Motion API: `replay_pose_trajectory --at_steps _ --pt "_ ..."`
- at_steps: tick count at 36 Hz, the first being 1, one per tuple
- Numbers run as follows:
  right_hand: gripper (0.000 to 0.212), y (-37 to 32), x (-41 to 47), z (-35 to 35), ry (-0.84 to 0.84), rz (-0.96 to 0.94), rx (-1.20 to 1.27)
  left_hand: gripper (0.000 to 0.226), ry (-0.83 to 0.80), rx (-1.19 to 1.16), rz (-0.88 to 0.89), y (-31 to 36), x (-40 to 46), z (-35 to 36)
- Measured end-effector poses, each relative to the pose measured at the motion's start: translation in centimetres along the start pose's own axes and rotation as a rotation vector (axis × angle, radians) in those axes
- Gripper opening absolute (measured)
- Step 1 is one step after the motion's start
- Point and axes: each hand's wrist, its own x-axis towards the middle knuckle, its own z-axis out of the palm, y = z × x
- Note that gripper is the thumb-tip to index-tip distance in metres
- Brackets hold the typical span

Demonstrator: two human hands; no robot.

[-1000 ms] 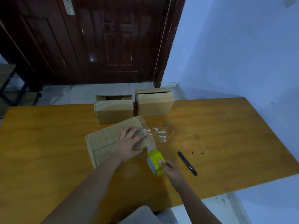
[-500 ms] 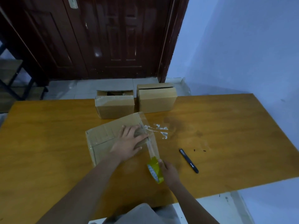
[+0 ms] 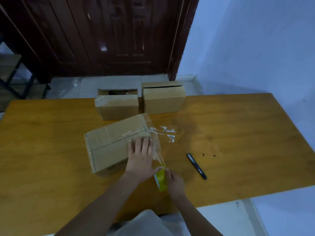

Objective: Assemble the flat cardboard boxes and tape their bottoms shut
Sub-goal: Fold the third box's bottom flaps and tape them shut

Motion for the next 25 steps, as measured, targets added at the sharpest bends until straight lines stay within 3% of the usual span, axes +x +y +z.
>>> replay_pose_trajectory --at_steps 11,17,21,23,25 --pt "0.046 -1.5 -0.4 -0.1 -0.024 0.041 -0.206 0.118 -0.071 0.101 -0.004 -0.2 0.0 1.0" --pt "0.051 -1.8 0.1 0.1 -0.083 0.102 0.003 0.124 -0.094 0.141 -0.058 0.3 0.1 1.2" --pt "0.043 -0.4 1.6 -2.2 0.124 0.079 0.029 0.130 -0.121 0.129 -0.070 0.3 0.1 1.0" --pt "0.032 1.1 3.4 -3.8 0.284 0.086 -0.208 0.126 -0.124 0.126 -0.048 0.4 0.0 0.9" --pt "0.038 2.1 5.0 -5.4 0.348 0.167 -0.412 0.121 -0.136 0.127 -0.056 0.5 0.1 0.6"
